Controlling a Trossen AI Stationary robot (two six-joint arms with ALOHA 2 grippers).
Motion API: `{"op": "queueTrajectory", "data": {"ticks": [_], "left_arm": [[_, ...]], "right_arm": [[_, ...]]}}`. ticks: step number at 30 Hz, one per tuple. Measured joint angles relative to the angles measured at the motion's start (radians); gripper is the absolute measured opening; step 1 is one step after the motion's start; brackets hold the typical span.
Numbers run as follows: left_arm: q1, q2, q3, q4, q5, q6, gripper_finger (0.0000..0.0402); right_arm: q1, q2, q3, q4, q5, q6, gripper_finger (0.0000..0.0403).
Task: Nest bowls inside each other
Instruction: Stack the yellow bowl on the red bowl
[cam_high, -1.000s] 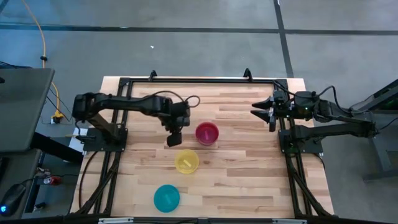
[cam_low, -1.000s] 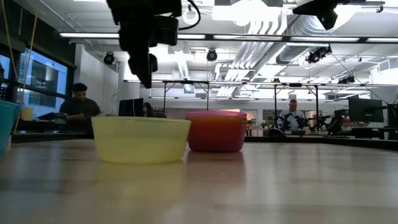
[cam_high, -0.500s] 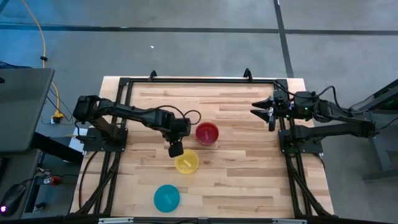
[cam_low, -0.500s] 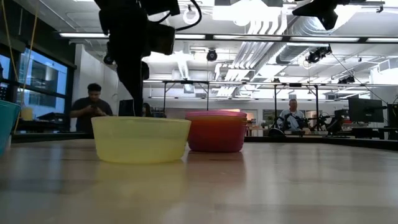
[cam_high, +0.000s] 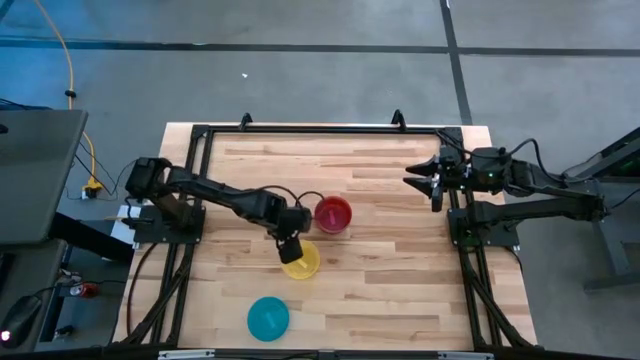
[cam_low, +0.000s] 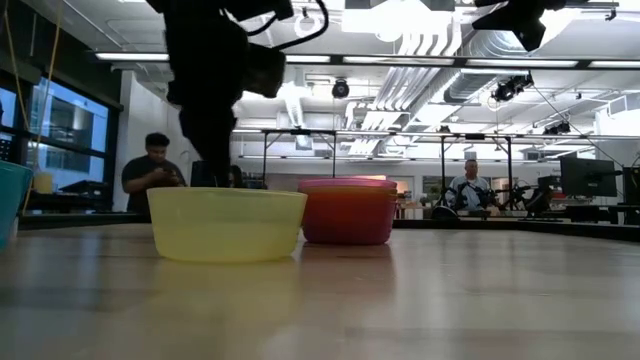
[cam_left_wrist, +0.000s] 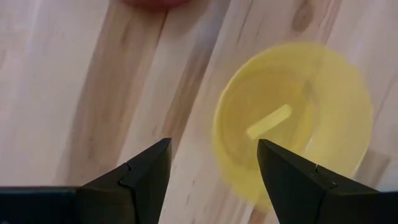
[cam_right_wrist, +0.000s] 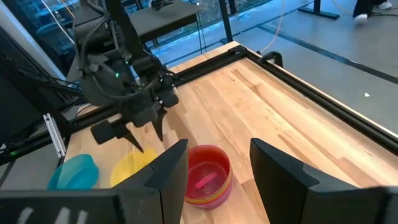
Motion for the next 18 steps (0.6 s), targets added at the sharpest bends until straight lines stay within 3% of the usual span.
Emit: {"op": "queueTrajectory", "data": {"ticks": [11, 18], "left_arm": [[-0.035, 0.075, -0.001, 0.028, -0.003, -0.062, 0.0226], [-0.024, 0.088, -0.001, 0.049, -0.006, -0.072, 0.0174]], "right_arm": [[0.001, 0.000, 0.000, -0.016, 0.000, 0.006, 0.0165], [0.001, 0.001, 0.000, -0.020, -0.001, 0.008, 0.0165]]}}
